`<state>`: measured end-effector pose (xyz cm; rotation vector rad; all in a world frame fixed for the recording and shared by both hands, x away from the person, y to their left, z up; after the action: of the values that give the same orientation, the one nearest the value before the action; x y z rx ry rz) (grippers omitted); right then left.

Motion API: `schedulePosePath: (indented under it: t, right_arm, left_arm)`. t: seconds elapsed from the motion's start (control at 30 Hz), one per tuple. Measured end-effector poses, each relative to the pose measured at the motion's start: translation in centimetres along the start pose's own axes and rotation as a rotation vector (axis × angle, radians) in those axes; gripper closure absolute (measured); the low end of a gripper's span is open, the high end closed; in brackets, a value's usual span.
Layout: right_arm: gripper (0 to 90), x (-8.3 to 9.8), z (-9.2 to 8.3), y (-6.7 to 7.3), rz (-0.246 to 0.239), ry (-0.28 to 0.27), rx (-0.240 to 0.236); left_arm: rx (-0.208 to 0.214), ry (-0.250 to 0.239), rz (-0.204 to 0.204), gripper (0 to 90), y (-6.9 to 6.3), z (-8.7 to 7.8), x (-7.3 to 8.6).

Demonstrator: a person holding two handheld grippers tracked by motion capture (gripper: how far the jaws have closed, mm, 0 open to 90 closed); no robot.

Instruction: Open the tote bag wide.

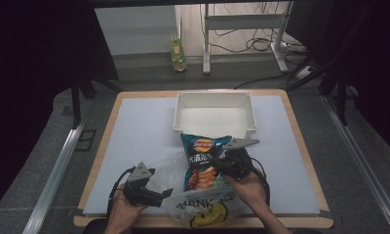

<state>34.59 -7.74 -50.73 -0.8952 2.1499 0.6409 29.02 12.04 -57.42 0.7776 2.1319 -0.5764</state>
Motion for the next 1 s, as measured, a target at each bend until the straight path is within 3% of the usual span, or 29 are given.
schedulePosePath:
  t: [0.4,0.67,1.0]
  right_arm:
    - [89.9,-2.5,-1.9,0.3,-0.027,-0.072,-0.013]
    - [89.8,-4.1,-2.9,-0.1,-0.041,-0.119,0.0]
    - [89.8,-5.4,-2.0,-1.0,-0.061,-0.139,0.029]
  left_arm:
    - [0.02,-0.024,0.012,0.7,-0.1,-0.2,-0.2]
    - [0.004,-0.048,0.053,0.0,-0.4,-0.3,-0.5]
    - [0.022,-0.061,0.076,0.0,-1.0,-0.3,-0.7]
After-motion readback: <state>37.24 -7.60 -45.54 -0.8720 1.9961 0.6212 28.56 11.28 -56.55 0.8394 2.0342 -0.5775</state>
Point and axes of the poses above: each handheld gripper's, and its own axes: z roughly forward along the jaws, x roughly out of its underside, y roughly to its left, the point moved 9 cm from there along z, roughly forward along the jaws
